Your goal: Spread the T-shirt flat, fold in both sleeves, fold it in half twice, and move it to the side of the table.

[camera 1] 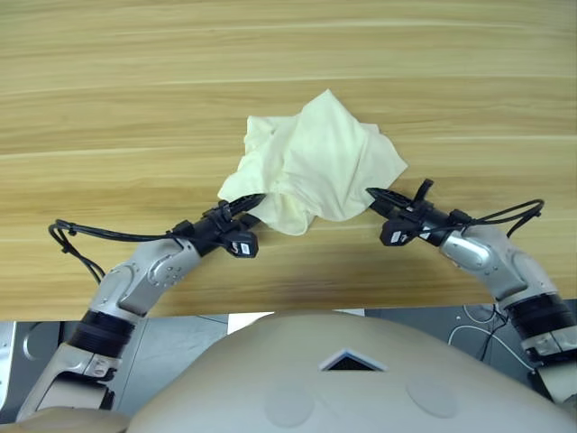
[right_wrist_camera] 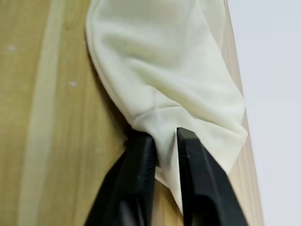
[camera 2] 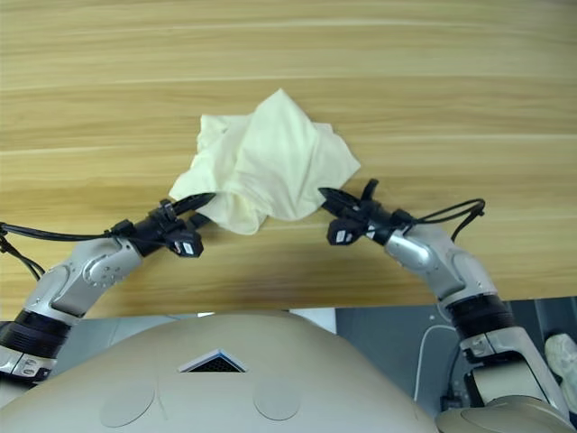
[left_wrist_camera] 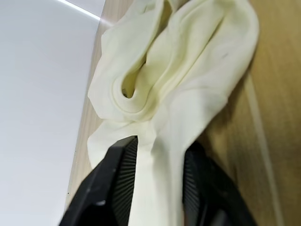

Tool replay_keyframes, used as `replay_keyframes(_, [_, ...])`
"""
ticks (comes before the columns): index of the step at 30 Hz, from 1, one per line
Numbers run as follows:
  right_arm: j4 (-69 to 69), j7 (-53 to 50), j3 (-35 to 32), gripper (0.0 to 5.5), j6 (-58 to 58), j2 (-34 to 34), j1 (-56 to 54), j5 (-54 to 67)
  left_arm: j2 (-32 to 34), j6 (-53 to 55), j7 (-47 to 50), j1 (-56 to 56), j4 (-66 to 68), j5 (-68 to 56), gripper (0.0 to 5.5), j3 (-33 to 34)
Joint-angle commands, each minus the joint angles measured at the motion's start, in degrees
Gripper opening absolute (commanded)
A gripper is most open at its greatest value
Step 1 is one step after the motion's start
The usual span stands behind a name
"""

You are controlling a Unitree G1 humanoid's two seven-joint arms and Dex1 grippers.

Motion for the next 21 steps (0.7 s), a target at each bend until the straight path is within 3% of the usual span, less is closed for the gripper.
replay_keyframes(1, [2.2,2.7,1.4,0.07,1.2,-0.7,1.1,-1.6,1.3,1.3,-1.1,2.2,2.1,1.5,0.92,-0.5])
replay_keyframes(9, [1.6,3.1,1.3,0.0,0.8,-0.4,0.7,-1.3,1.3,0.9,0.0,2.0,2.6,0.7,0.02,0.2])
replay_keyframes(14, [2.4,2.2,0.7,0.0,-0.3,0.2,-0.7,-0.3,0.6,0.6,1.1,1.7,2.9,-1.1,0.02,1.6])
replay_keyframes(17, [4.6,2.1,-0.4,0.0,-3.3,2.0,-1.5,6.3,-1.0,-0.7,1.2,0.8,4.1,-7.3,0.02,2.6])
replay_keyframes(21, [6.7,4.5,-2.5,0.0,-6.5,3.9,-2.1,18.5,-3.4,-4.4,-2.1,-0.5,4.7,-24.4,0.02,4.6])
